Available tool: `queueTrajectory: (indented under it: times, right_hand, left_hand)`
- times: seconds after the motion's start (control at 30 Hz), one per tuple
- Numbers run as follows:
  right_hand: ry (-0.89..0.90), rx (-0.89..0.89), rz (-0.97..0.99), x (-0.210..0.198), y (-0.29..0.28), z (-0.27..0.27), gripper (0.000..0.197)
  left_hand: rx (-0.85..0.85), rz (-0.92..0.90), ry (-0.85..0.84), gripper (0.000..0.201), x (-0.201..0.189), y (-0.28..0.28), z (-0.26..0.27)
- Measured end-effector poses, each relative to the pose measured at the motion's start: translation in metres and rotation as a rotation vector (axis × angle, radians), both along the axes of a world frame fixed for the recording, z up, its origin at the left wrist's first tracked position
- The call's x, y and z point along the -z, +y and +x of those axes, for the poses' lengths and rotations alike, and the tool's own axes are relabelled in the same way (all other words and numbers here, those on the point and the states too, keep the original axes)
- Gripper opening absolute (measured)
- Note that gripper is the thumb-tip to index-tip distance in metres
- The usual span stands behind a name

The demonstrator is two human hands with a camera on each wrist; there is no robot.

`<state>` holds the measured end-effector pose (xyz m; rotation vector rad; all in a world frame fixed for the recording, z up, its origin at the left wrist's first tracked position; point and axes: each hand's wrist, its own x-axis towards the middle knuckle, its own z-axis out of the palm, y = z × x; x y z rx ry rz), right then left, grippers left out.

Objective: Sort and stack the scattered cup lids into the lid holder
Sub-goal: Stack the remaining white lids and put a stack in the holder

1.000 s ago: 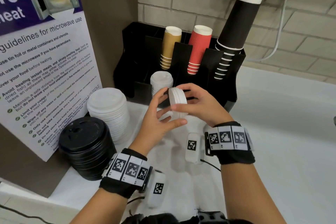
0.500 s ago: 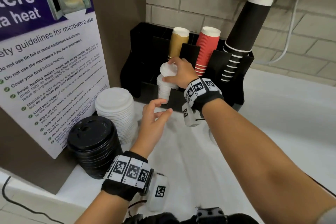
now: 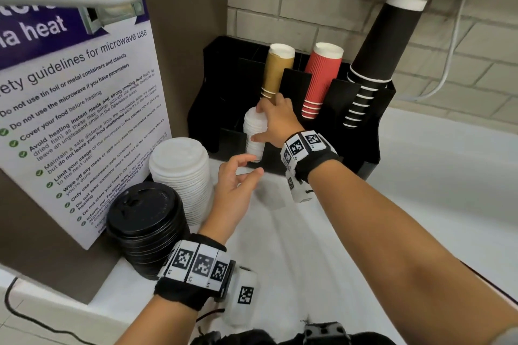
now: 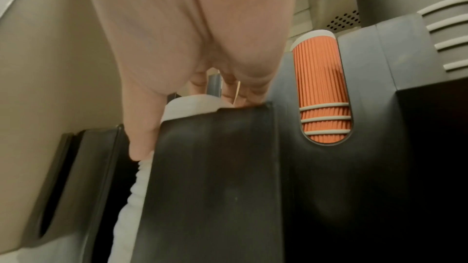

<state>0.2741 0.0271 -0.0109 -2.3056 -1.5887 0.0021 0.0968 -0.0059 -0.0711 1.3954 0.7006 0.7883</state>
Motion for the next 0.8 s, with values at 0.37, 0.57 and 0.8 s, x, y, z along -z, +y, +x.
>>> queueTrajectory:
  times: [0.37,0.57,0.8]
  right_hand:
    - [0.159,0.09,0.4,-0.014,-0.056,-0.003,0.045]
    - [0.395,0.475,0.225,-0.005,-0.174,0.028,0.011]
    - [0.527,0.71,-0.156,0.035,-0.208,0.023,0.092]
  left_hand:
    - [0.015,-0.002,-0.055,0.021,0.001,0.0,0.004]
    - [0.018,-0.018,-0.082,0.024,0.004,0.003,0.005]
    - [0.076,-0.021,-0.08,0.023,0.004,-0.005,0.011]
